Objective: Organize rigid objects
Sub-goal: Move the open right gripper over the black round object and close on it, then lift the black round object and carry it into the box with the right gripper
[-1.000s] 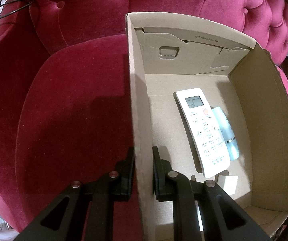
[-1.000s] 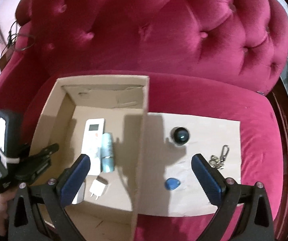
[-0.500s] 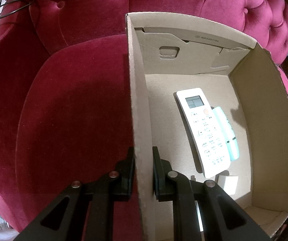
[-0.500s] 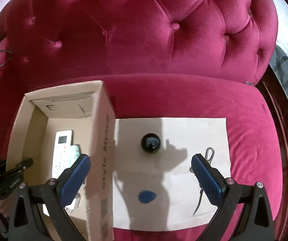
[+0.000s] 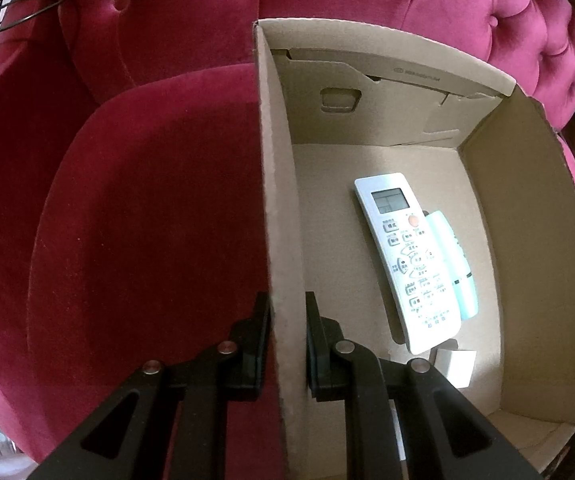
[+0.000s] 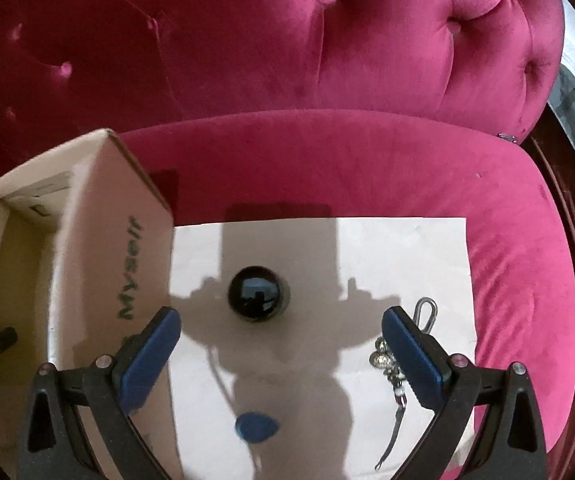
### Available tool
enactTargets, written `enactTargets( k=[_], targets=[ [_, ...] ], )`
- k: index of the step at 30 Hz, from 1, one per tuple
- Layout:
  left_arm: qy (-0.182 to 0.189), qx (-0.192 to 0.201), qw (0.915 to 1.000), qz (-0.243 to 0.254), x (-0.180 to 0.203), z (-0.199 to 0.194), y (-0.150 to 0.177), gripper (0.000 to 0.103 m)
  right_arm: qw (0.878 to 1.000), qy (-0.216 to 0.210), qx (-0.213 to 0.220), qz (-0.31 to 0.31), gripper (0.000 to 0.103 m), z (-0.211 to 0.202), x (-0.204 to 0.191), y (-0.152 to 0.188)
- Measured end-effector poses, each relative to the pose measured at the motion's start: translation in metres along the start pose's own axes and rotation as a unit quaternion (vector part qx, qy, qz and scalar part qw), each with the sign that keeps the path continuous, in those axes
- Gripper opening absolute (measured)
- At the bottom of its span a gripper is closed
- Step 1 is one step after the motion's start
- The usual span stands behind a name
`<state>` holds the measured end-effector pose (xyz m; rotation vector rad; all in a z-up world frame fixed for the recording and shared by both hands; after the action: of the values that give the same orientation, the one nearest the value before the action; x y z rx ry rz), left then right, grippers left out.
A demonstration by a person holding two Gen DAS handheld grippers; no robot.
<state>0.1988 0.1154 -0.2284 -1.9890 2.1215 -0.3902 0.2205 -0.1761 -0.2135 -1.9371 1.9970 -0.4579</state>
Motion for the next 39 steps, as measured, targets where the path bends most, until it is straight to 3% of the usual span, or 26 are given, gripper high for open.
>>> enactTargets(
  k=[13, 18, 20, 39],
  targets=[
    [-0.002, -0.004, 1.0, 0.002, 0.003, 0.0, -0.001, 0.017, 1.0, -0.006, -0.017, -0.006, 0.098, 0.042, 0.005, -0.005],
    [0.0, -0.005, 1.0, 0.0, 0.002, 0.001, -0.002, 0.017, 1.0, -0.016, -0.024, -0.005, 0.073, 0.047, 0.003, -0.005],
    [0.001, -0.005, 1.0, -0.001, 0.001, 0.001, -0.001, 0.017, 1.0, -0.022, -0.021, -0.004, 0.043, 0.046, 0.0, -0.007],
    [0.001, -0.004, 1.0, -0.001, 0.0, 0.0, -0.001, 0.017, 1.0, -0.008, -0.001, -0.002, 0.043, 0.011, -0.001, -0.014]
  ],
)
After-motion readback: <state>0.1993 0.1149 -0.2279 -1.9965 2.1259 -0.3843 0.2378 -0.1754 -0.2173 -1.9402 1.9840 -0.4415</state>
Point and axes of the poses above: each gripper's, at about its wrist camera, not at the fingertips, and z roughly the way its jaws point, x to its right, y to its underside, the point moved 3 cm from there along z, roughly the way its jaws point, and after that the axes turned 3 degrees about -z, right-handed, at the moved point
